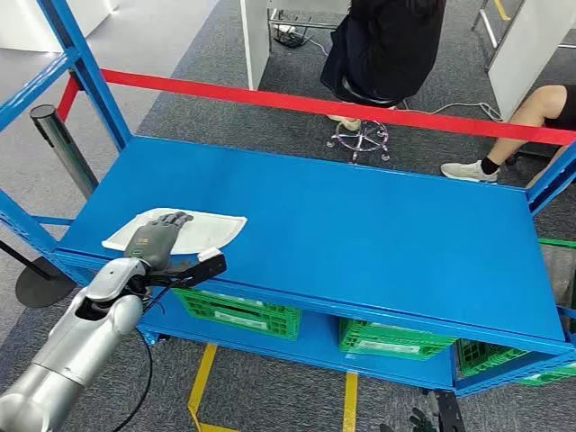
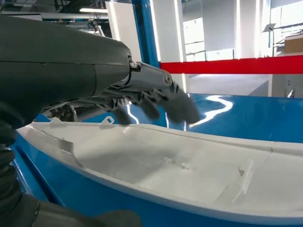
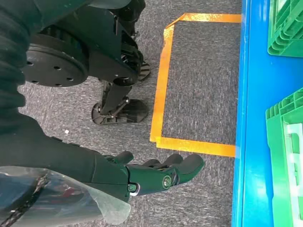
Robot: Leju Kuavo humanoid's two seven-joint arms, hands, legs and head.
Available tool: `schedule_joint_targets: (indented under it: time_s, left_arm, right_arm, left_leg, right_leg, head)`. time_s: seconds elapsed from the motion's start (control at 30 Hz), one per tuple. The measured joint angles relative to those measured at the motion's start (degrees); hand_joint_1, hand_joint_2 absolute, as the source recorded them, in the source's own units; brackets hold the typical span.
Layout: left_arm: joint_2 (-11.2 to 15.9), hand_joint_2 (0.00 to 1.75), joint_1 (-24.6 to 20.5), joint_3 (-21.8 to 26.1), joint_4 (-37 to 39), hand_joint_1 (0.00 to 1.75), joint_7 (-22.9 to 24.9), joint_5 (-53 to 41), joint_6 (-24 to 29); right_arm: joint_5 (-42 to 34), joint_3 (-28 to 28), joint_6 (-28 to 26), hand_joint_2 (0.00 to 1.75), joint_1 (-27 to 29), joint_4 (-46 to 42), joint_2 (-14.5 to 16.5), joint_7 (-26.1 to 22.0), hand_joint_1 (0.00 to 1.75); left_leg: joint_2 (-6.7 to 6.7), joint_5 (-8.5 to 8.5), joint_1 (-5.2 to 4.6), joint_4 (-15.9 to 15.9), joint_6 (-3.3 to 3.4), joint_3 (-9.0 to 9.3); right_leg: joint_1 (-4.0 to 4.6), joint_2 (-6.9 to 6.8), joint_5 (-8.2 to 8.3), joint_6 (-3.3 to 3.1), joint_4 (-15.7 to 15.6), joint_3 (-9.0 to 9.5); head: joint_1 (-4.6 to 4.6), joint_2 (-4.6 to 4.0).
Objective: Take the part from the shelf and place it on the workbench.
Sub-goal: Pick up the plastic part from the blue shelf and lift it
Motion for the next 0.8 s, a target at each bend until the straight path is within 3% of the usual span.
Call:
schedule_joint_targets:
  time_s: [0.13, 0.3, 0.8]
  left_arm:
    - [-0.1, 1.75, -0.5, -0.2, 0.9, 1.51, 0.0, 0.1, 0.0]
    - [-0.2, 1.75, -1.3, -0.4, 2.4, 1.75, 0.0, 0.5, 0.0]
    - [0.1, 1.75, -2.8, -0.2, 5.0, 1.75, -0.2, 1.7, 0.0]
  right_arm:
    - [-0.2, 0.0, 0.0, 1.75, 0.0, 0.1, 0.0, 0.0, 0.00]
    - [-0.5, 0.0, 0.2, 1.75, 0.0, 0.2, -0.1, 0.0, 0.00]
    - [-0.9, 0.6, 0.2, 1.75, -0.1, 0.7, -0.3, 0.0, 0.00]
  left_leg:
    - [0.00, 0.00, 0.00, 0.0, 0.00, 0.00]
    - [0.00, 0.00, 0.00, 0.0, 0.00, 0.00]
    - [0.00, 0.03, 0.00, 0.0, -0.03, 0.04]
  right_leg:
    - [0.00, 0.00, 0.00, 0.00, 0.0, 0.00]
    - [0.00, 0.00, 0.00, 0.00, 0.0, 0.02]
    - [0.00, 0.01, 0.00, 0.00, 0.1, 0.07]
  head:
    - [-0.01, 0.00]
    - [0.00, 0.00]
    - [-0.01, 0.00]
